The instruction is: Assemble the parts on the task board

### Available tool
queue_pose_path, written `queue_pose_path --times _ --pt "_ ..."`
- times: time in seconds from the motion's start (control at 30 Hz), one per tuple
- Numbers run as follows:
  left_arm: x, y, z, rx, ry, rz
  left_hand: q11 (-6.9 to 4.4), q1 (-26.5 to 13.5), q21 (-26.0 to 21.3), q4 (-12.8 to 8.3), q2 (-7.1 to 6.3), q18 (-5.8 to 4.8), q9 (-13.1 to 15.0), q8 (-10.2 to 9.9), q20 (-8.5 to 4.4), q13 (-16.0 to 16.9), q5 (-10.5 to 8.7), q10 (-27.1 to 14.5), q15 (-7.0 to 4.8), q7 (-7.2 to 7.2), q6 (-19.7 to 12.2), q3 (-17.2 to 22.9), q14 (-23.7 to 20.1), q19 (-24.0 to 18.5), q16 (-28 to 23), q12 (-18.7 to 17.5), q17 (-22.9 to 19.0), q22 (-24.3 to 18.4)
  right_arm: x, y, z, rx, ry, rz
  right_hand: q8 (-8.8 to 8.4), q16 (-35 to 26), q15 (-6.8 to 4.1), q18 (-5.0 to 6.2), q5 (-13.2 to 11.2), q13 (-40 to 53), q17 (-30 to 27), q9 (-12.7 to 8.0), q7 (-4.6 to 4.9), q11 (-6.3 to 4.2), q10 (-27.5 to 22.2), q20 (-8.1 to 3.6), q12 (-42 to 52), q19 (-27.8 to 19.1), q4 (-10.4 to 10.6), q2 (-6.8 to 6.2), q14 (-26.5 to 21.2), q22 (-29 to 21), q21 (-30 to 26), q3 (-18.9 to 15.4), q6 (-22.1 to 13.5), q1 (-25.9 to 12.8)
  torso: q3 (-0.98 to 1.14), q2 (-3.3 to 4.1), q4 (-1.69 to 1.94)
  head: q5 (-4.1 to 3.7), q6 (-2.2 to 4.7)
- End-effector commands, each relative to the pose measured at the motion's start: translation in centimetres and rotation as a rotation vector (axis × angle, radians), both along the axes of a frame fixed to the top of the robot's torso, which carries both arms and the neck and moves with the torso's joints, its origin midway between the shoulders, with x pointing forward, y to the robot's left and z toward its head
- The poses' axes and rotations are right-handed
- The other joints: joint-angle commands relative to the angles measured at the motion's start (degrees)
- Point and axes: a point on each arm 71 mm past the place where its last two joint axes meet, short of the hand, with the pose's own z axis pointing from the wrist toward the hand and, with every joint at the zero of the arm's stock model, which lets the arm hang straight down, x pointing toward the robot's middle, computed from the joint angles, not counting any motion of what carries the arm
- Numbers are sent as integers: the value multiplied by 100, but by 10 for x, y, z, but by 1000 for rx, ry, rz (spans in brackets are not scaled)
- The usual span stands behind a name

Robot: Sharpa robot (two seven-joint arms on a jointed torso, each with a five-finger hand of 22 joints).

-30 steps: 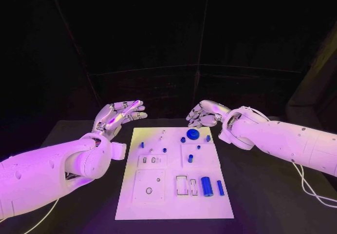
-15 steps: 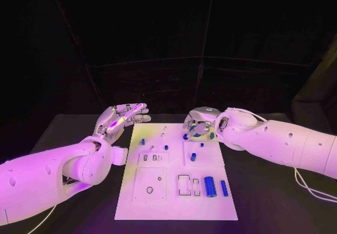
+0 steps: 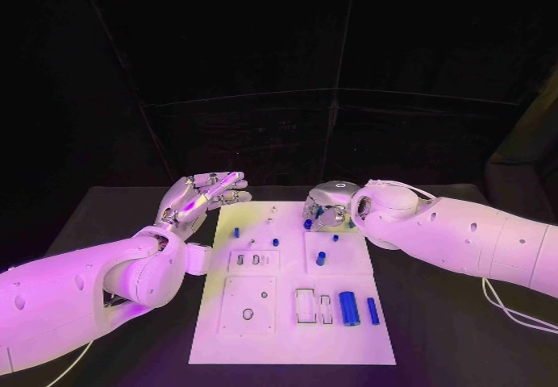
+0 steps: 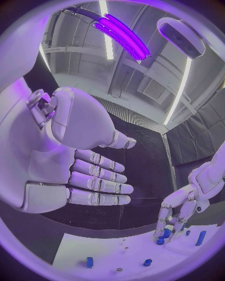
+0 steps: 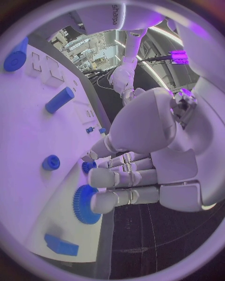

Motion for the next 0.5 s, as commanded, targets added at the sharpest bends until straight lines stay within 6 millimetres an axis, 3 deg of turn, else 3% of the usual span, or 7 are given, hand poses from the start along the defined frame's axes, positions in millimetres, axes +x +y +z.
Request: queue_pose_path --times 0.03,0.5 --pt "-1 -1 5 -21 -50 -15 20 68 5 -32 9 36 -6 -25 2 -8 26 30 14 148 35 11 17 51 -40 -34 -4 -5 0 1 0 -34 -3 2 -26 231 15 -110 -36 4 236 -3 -3 6 44 11 6 83 -3 49 92 237 175 75 -13 -4 5 23 6 1 -4" --pt "-1 -2 5 -21 -48 -17 23 71 0 -45 14 36 -6 -34 3 -8 26 25 16 152 37 10 16 57 -52 -47 -6 -13 1 4 -1 -47 12 3 -21 888 10 -194 -171 -11 866 -2 -8 -16 195 10 -10 221 -8 260 86 870 660 533 111 14 21 74 18 -2 -27"
